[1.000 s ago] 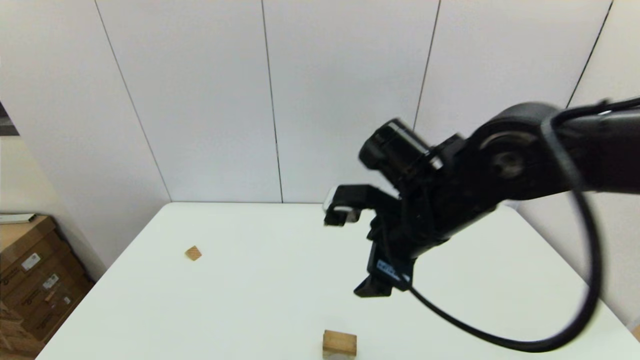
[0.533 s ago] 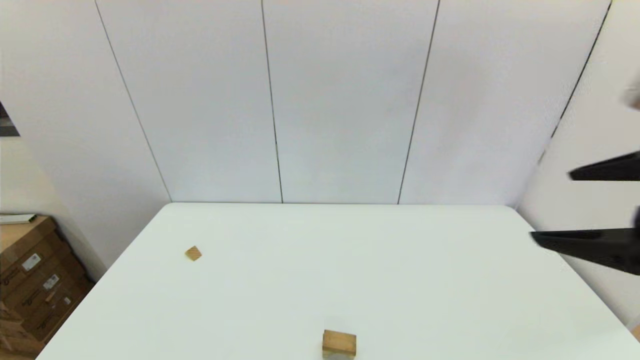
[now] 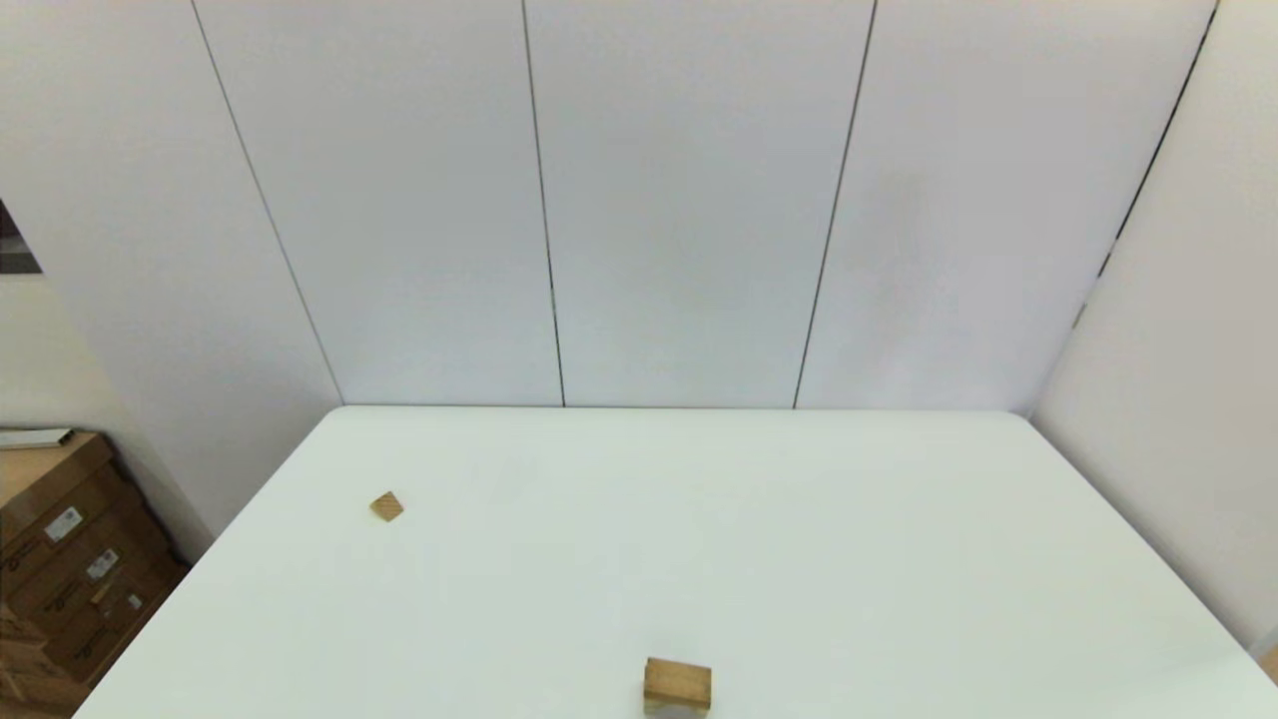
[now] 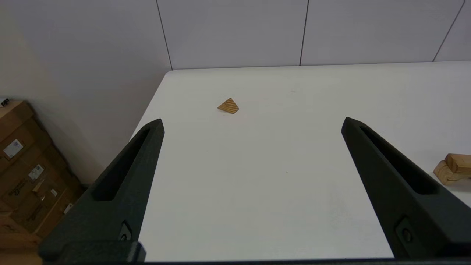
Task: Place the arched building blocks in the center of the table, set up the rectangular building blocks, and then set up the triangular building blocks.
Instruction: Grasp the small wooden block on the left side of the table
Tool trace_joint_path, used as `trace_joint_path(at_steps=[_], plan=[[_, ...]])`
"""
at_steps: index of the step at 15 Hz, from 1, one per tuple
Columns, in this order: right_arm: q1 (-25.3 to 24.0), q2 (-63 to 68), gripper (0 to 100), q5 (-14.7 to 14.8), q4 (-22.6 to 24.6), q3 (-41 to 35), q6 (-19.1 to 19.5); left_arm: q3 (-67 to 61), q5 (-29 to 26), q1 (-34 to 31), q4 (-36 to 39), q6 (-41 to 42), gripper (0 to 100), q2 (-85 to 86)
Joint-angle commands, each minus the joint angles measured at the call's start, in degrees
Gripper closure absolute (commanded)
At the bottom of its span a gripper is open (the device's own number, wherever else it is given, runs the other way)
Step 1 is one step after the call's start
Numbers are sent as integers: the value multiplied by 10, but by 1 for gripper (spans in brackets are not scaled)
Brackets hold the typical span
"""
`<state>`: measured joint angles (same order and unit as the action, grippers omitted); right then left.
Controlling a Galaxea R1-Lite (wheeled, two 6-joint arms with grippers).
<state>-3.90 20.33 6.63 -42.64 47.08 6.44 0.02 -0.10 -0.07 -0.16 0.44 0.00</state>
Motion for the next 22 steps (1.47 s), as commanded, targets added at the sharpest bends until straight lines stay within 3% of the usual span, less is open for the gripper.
trace_joint_path(at_steps=[1,3,5,7,22], plan=[[36,-207,0,-50,27,-158,-4,0,-1,0,0,0,0,-1],[36,-203,0,-59,152,-258,-38,0,-1,0,0,0,0,-1],[36,-203,0,-64,280,-356,-39,0,-1,0,2,0,0,-1],[36,-203,0,-75,343,-422,-42,0,-1,0,2,0,0,-1],[36,-203,0,-68,353,-444,-62,0,1,0,1,14,0,-1]])
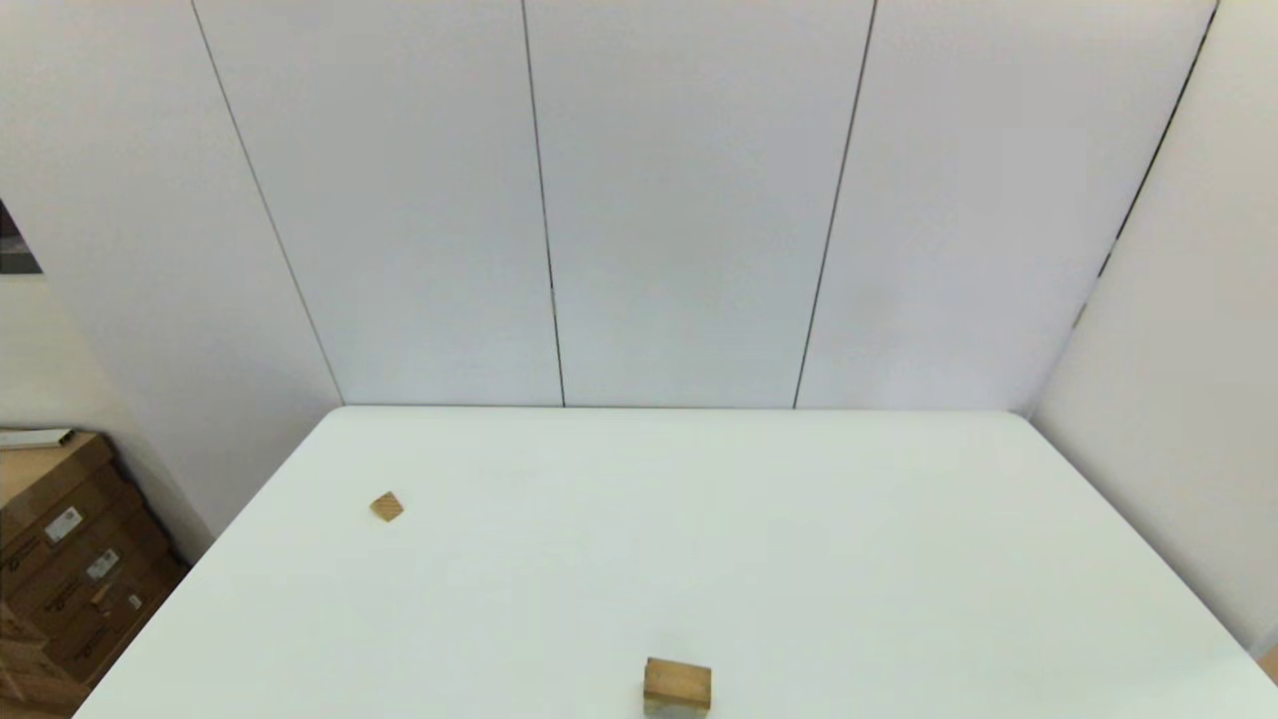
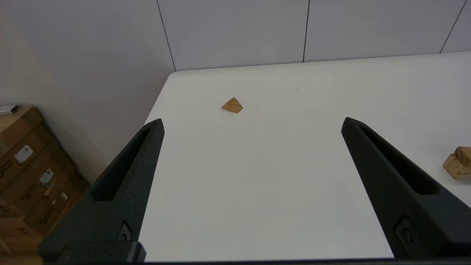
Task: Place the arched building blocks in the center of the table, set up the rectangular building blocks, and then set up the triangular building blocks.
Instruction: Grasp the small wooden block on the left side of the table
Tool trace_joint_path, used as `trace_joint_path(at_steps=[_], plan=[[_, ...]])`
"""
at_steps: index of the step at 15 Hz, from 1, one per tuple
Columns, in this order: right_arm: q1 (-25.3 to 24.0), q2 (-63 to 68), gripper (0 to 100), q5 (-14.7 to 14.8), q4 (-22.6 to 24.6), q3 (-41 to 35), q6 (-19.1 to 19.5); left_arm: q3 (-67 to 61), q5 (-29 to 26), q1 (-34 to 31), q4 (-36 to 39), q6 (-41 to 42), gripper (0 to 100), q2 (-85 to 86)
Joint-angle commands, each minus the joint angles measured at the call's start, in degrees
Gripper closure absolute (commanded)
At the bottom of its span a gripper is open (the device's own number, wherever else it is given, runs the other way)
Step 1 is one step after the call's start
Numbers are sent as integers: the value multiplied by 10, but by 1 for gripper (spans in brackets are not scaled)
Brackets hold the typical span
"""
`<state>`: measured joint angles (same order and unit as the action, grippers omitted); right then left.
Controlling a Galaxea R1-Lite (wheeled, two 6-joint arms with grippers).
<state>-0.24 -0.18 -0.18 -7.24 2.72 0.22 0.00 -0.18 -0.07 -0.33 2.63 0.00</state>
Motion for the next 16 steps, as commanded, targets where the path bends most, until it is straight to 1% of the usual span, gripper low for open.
trace_joint_path(at_steps=[1,3,4,5,7,10,12,13,14,16], plan=[[0,2,0,0,-1,0,0,0,3,0,2,-18,0,-1],[0,2,0,0,-1,0,0,20,0,0,-16,-14,0,-13],[0,2,0,0,-1,0,0,65,2,0,-48,-16,0,-59],[0,2,0,0,-1,0,0,131,4,0,-73,-31,0,-149],[0,2,0,0,-1,0,0,228,4,-1,-72,-82,0,-348],[0,2,0,0,-1,0,0,316,15,-3,-70,-97,0,-592],[0,2,0,0,-1,0,0,376,19,-1,-40,-192,0,-764],[0,2,0,0,-1,0,0,403,33,1,-26,-233,0,-826],[0,2,0,0,-1,0,0,425,50,2,-23,-259,0,-875],[0,2,0,0,-1,0,0,459,61,22,-24,-326,0,-938]])
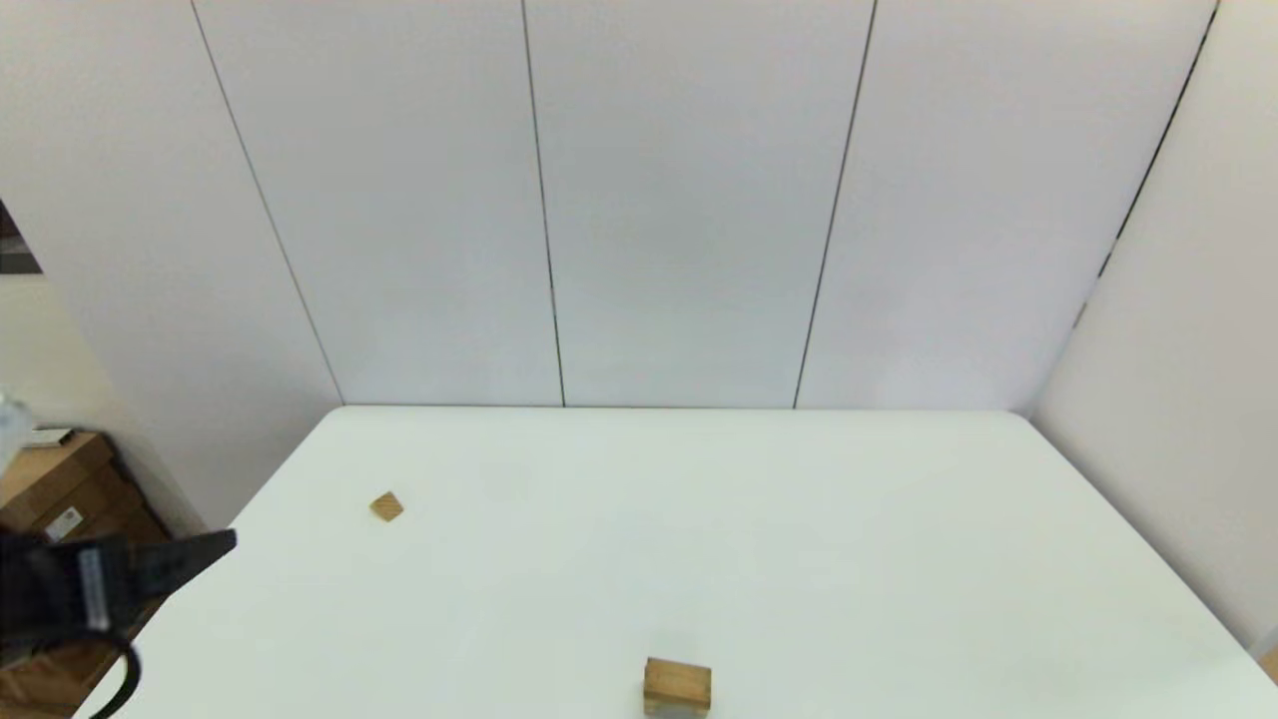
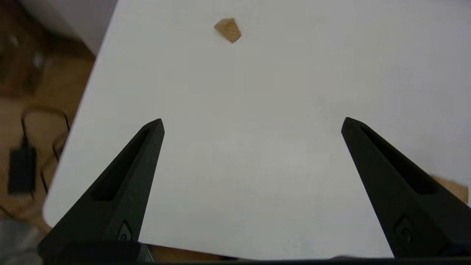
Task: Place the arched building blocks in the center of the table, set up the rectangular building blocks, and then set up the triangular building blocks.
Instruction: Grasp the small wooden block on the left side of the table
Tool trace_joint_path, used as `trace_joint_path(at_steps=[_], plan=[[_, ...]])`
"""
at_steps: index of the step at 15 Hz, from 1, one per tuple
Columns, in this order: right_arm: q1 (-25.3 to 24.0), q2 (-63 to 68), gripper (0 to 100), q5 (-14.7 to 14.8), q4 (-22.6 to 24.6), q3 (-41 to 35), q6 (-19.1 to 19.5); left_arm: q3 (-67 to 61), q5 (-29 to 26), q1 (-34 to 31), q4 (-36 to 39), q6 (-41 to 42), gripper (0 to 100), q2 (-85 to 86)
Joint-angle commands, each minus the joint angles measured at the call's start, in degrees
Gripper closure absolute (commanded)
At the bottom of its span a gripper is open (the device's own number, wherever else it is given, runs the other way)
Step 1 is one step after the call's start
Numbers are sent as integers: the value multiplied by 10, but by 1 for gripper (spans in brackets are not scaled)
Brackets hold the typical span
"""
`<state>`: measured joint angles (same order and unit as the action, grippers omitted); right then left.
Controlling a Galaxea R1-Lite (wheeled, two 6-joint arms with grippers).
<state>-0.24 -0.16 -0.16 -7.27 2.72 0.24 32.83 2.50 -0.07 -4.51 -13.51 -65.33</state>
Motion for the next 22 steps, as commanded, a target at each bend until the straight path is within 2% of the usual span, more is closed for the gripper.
trace_joint_path(at_steps=[1,4,11,13,18,22], plan=[[0,2,0,0,0,0,0,154,42,31,16,-204,0,-326],[0,2,0,0,0,0,0,221,79,29,4,-287,0,-424],[0,2,0,0,0,0,0,421,64,25,-132,-408,0,-588],[0,2,0,0,0,0,0,464,45,20,-157,-414,0,-624],[0,2,0,0,0,0,0,565,45,-12,-206,-430,0,-707],[0,2,0,0,0,0,0,601,46,-19,-214,-434,0,-737]])
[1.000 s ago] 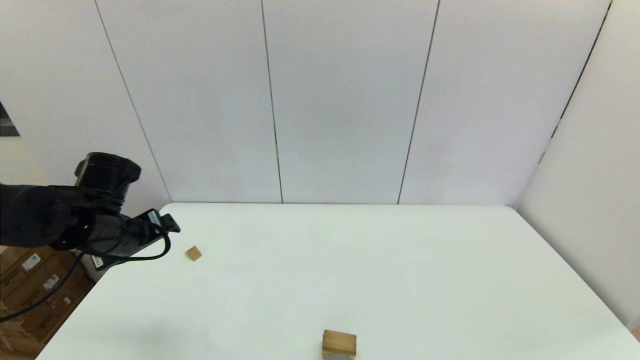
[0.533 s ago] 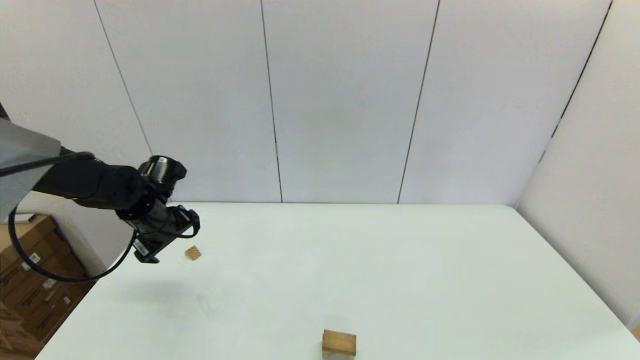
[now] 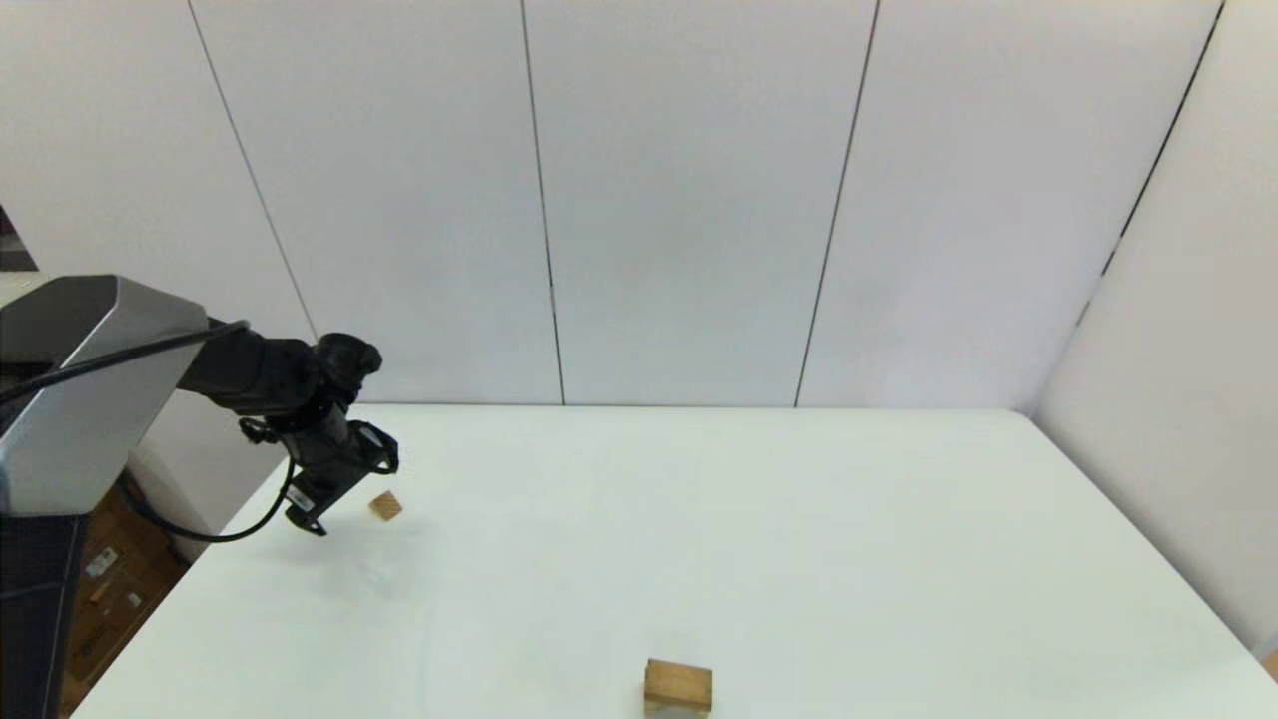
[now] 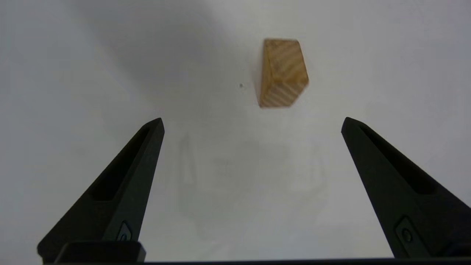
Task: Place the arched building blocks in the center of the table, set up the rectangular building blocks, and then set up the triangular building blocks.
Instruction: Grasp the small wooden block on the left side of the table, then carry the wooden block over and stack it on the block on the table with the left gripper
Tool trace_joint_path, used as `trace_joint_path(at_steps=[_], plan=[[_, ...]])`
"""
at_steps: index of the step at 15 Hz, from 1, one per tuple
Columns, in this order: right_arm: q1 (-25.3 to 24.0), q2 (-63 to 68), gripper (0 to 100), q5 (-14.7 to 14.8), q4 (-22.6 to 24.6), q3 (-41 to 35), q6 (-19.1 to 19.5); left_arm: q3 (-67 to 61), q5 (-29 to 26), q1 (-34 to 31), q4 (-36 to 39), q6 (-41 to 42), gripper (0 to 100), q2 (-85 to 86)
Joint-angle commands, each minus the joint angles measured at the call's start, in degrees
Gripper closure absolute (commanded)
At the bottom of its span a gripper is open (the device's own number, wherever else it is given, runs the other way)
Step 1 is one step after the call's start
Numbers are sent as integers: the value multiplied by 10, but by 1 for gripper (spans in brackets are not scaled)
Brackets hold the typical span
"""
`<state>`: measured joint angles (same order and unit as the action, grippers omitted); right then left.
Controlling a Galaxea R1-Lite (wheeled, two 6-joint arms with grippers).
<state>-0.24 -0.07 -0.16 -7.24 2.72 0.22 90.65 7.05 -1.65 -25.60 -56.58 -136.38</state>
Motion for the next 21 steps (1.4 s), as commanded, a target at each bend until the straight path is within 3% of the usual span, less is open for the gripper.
trace_joint_path(at_steps=[1,4,10,11,21], plan=[[0,1,0,0,-1,0,0,33,2,-2,-13,-3,0,-32],[0,1,0,0,-1,0,0,78,2,-1,-62,-3,0,-52],[0,1,0,0,-1,0,0,114,22,4,-66,-4,0,-77],[0,1,0,0,-1,0,0,121,27,7,-66,-3,100,-86],[0,1,0,0,-1,0,0,146,53,15,-66,0,100,-111]])
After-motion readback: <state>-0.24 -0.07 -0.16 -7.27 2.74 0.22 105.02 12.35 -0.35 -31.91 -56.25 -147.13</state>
